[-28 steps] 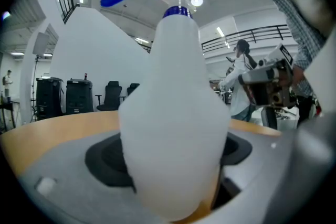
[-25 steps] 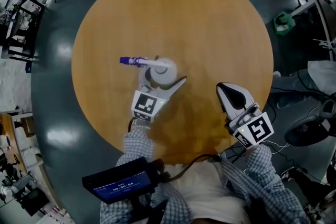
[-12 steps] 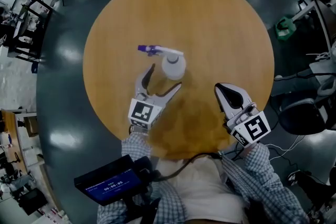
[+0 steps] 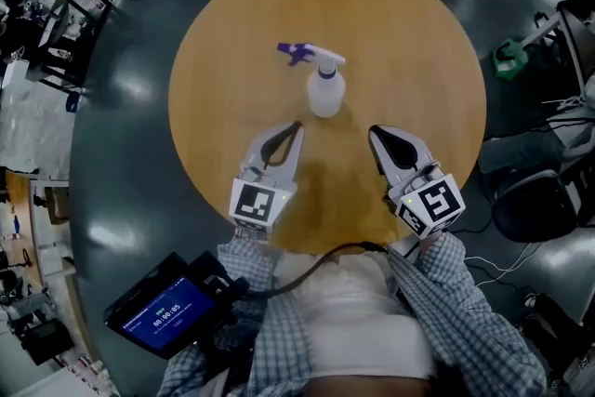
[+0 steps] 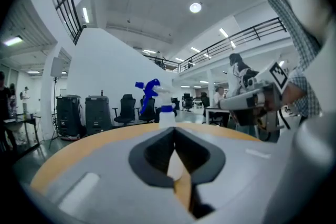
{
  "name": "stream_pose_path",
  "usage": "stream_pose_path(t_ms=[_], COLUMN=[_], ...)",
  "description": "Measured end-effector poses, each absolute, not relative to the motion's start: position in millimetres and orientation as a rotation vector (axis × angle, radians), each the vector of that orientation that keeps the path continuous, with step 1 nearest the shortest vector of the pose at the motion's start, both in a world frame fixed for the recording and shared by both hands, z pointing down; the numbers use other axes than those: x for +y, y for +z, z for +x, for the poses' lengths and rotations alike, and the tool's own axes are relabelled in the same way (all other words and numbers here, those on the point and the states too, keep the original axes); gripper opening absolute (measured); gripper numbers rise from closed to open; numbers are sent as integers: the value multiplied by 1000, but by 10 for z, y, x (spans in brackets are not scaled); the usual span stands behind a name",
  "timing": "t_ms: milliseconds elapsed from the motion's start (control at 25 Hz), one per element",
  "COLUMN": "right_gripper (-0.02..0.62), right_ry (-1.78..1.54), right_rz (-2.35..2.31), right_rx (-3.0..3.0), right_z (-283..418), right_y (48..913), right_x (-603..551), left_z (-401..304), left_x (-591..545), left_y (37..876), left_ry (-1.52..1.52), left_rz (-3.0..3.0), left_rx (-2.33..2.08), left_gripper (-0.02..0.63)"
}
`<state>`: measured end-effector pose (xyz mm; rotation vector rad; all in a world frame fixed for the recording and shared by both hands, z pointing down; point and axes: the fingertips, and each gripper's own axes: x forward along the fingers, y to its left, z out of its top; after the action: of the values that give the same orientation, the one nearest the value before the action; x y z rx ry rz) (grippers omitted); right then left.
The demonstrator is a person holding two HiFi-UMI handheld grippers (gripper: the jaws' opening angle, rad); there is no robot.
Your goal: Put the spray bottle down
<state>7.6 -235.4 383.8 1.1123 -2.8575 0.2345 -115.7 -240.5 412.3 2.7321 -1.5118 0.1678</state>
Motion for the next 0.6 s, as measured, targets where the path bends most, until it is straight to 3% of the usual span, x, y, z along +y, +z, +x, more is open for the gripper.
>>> stream_pose_path(t_ms=[600], right_gripper=[2], right_ry=[278], right_rz=[1202], right_rx=[-2847], right_z=[64], right_y=[3962], right_x=[-2378], left_z=[-1201], left_x=[-2201], left_y=[4212], left_ry=[183], left_rz=[2748], left_rx=[-1487], left_gripper=[2])
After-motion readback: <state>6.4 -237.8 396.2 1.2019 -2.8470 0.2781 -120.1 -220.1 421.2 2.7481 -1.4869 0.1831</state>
